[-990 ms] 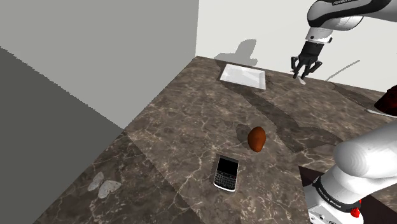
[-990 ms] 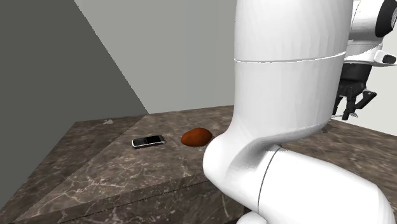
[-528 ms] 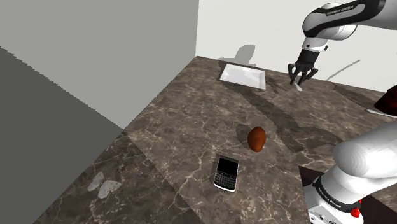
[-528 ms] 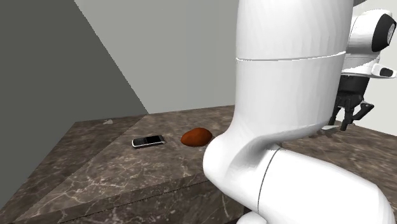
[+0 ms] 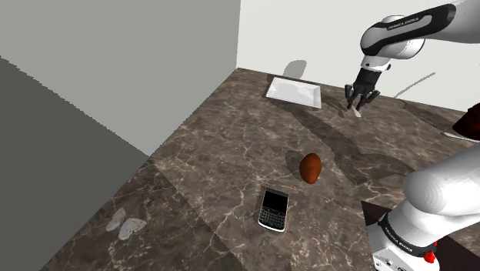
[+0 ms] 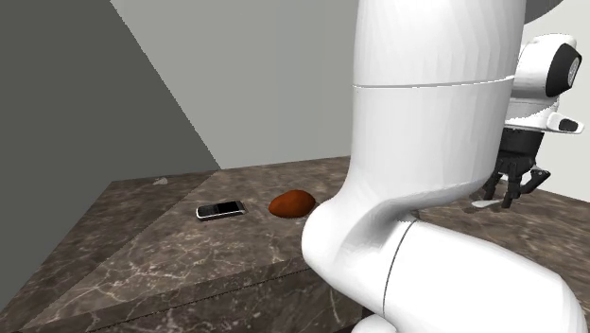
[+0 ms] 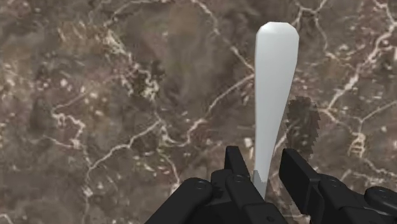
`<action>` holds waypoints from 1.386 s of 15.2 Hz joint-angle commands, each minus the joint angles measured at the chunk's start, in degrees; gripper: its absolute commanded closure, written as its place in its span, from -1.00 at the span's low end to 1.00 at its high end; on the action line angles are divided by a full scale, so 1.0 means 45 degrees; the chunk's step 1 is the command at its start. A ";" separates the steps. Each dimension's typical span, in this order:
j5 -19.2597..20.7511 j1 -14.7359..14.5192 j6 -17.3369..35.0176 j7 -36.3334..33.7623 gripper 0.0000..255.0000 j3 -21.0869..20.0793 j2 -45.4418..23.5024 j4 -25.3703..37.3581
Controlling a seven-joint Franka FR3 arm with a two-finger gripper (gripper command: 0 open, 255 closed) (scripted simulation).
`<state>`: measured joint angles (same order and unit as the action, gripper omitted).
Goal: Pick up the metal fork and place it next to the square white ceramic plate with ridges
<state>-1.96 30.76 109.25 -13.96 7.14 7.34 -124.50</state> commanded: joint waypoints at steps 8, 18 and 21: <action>0.0002 0.0005 0.0053 0.0013 -1.00 0.0006 0.0005 -0.0050; 0.0042 0.0028 -0.1573 -0.0011 -1.00 0.0028 0.0132 0.1449; 0.0042 0.0028 -0.1573 -0.0011 -1.00 0.0028 0.0132 0.1449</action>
<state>-1.77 30.89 102.21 -14.01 7.27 7.95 -118.02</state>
